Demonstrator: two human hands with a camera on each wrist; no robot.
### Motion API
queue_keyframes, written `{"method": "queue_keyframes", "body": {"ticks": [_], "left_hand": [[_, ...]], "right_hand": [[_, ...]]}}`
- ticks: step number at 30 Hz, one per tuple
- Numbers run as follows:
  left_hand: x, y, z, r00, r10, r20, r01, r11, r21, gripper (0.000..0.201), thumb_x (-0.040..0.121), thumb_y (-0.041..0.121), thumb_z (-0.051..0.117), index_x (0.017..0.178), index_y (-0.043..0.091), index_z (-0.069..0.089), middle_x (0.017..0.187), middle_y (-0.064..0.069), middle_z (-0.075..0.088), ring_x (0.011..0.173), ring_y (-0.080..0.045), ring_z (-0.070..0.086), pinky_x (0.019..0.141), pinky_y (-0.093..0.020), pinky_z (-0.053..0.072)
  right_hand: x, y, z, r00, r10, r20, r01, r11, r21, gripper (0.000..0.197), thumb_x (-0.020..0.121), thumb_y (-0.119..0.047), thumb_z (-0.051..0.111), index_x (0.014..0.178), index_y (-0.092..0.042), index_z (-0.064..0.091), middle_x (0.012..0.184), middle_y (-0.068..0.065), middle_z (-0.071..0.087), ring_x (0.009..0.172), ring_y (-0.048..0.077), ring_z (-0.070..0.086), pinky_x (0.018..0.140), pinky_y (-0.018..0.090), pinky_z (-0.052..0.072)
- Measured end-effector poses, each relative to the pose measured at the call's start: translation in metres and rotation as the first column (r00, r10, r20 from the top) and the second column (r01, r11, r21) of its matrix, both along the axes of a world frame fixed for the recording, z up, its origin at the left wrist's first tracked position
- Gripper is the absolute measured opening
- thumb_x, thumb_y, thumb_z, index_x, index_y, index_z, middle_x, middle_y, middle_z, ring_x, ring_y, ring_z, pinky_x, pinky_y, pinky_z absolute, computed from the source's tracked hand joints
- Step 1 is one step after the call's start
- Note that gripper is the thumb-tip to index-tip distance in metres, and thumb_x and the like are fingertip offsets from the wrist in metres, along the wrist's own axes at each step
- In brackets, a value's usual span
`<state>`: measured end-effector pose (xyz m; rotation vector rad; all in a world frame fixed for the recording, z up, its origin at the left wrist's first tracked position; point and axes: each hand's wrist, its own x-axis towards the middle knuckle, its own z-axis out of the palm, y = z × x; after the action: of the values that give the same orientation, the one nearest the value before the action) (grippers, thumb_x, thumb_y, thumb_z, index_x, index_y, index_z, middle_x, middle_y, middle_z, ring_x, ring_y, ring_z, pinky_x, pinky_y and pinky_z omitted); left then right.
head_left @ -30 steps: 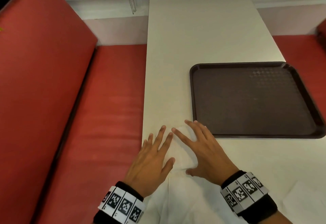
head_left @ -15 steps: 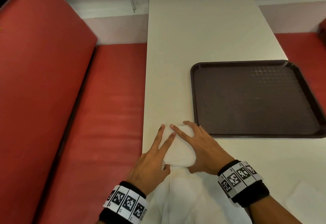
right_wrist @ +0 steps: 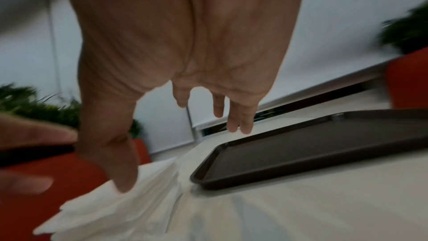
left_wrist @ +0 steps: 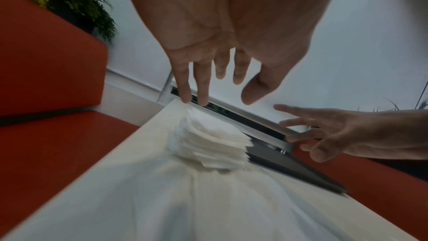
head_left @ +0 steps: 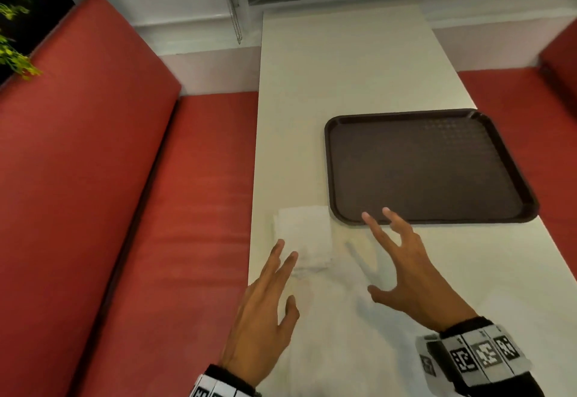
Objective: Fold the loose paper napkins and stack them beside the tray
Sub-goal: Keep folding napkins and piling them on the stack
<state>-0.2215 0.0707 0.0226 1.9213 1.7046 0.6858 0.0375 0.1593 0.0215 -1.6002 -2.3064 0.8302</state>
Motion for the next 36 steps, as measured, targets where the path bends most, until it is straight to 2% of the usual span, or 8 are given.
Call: {"method": "queue_keyframes", "body": {"ticks": [3, 6, 11, 16, 22, 30, 33, 36], "left_hand": [[0.027, -0.026, -0.006, 0.999, 0.031, 0.044, -0.031, 0.999, -0.01, 0.056, 0.095, 0.016, 0.055, 0.147, 0.035, 0.043, 0.153, 0.026, 0.035, 0.139, 0.006, 0.037, 0.109, -0.025, 0.039], [0.054, -0.044, -0.017, 0.997, 0.079, 0.027, -0.078, 0.997, -0.018, 0.04, 0.094, 0.019, 0.055, 0.131, 0.034, 0.058, 0.125, 0.024, 0.055, 0.114, 0.005, 0.056, 0.097, -0.027, 0.051], [0.084, -0.075, -0.028, 0.957, 0.29, -0.025, -0.291, 0.953, -0.087, 0.024, 0.091, 0.014, 0.066, 0.112, 0.025, 0.069, 0.1, 0.016, 0.062, 0.093, -0.004, 0.062, 0.08, -0.025, 0.051], [0.101, -0.123, -0.041, 0.933, 0.311, -0.18, -0.343, 0.92, -0.191, 0.019, 0.093, 0.029, 0.064, 0.112, 0.026, 0.066, 0.104, 0.011, 0.063, 0.101, -0.014, 0.061, 0.084, -0.032, 0.05], [0.138, -0.175, -0.043, 0.899, 0.267, -0.347, -0.342, 0.923, -0.177, 0.026, 0.09, 0.036, 0.066, 0.114, 0.026, 0.066, 0.124, 0.007, 0.059, 0.113, -0.02, 0.054, 0.09, -0.034, 0.042], [0.131, -0.185, -0.045, 0.905, 0.392, -0.163, -0.419, 0.888, -0.189, 0.028, 0.088, 0.027, 0.072, 0.115, 0.021, 0.064, 0.132, 0.002, 0.047, 0.115, -0.018, 0.054, 0.095, -0.033, 0.047], [0.12, -0.177, -0.039, 0.896, 0.443, 0.004, -0.427, 0.867, -0.257, 0.029, 0.089, 0.024, 0.072, 0.116, 0.024, 0.064, 0.129, 0.004, 0.048, 0.102, -0.011, 0.061, 0.093, -0.029, 0.05], [0.11, -0.165, -0.034, 0.879, 0.459, 0.127, -0.393, 0.85, -0.35, 0.028, 0.089, 0.023, 0.073, 0.115, 0.025, 0.063, 0.121, 0.002, 0.057, 0.092, -0.004, 0.064, 0.086, -0.021, 0.051]], "right_hand": [[0.041, -0.041, 0.006, 0.991, -0.118, -0.065, 0.118, 0.993, -0.006, 0.112, 0.073, -0.032, 0.085, 0.148, -0.054, 0.005, 0.159, -0.013, 0.005, 0.14, 0.015, 0.027, 0.104, 0.028, 0.035], [0.074, -0.086, 0.007, 0.979, -0.176, -0.105, 0.172, 0.984, -0.049, 0.092, 0.08, -0.025, 0.079, 0.15, -0.046, 0.022, 0.149, -0.011, 0.024, 0.127, 0.006, 0.035, 0.097, 0.023, 0.039], [0.1, -0.148, -0.008, 0.991, -0.136, -0.015, 0.132, 0.979, -0.158, 0.063, 0.09, -0.032, 0.067, 0.145, -0.037, 0.039, 0.139, -0.007, 0.035, 0.127, 0.012, 0.036, 0.094, 0.02, 0.038], [0.102, -0.185, -0.035, 0.99, 0.018, 0.14, 0.009, 0.982, -0.188, 0.054, 0.092, -0.042, 0.059, 0.143, -0.031, 0.044, 0.137, -0.002, 0.04, 0.122, 0.018, 0.039, 0.097, 0.03, 0.043], [0.094, -0.209, -0.053, 0.992, 0.048, 0.114, -0.046, 0.999, -0.025, 0.04, 0.089, -0.041, 0.064, 0.124, -0.021, 0.064, 0.119, 0.005, 0.054, 0.105, 0.027, 0.052, 0.08, 0.037, 0.046], [0.079, -0.212, -0.049, 0.986, 0.107, 0.127, -0.108, 0.994, 0.001, 0.06, 0.089, -0.034, 0.064, 0.145, -0.022, 0.045, 0.129, 0.005, 0.049, 0.112, 0.027, 0.049, 0.086, 0.038, 0.048], [0.068, -0.205, -0.053, 0.97, 0.122, 0.208, -0.132, 0.991, 0.032, 0.068, 0.083, -0.032, 0.071, 0.145, -0.022, 0.046, 0.14, 0.007, 0.048, 0.118, 0.031, 0.049, 0.087, 0.042, 0.049], [0.059, -0.197, -0.055, 0.96, 0.108, 0.258, -0.106, 0.994, -0.024, 0.058, 0.089, -0.033, 0.065, 0.144, -0.025, 0.047, 0.144, 0.003, 0.044, 0.123, 0.027, 0.045, 0.093, 0.039, 0.044]]}}
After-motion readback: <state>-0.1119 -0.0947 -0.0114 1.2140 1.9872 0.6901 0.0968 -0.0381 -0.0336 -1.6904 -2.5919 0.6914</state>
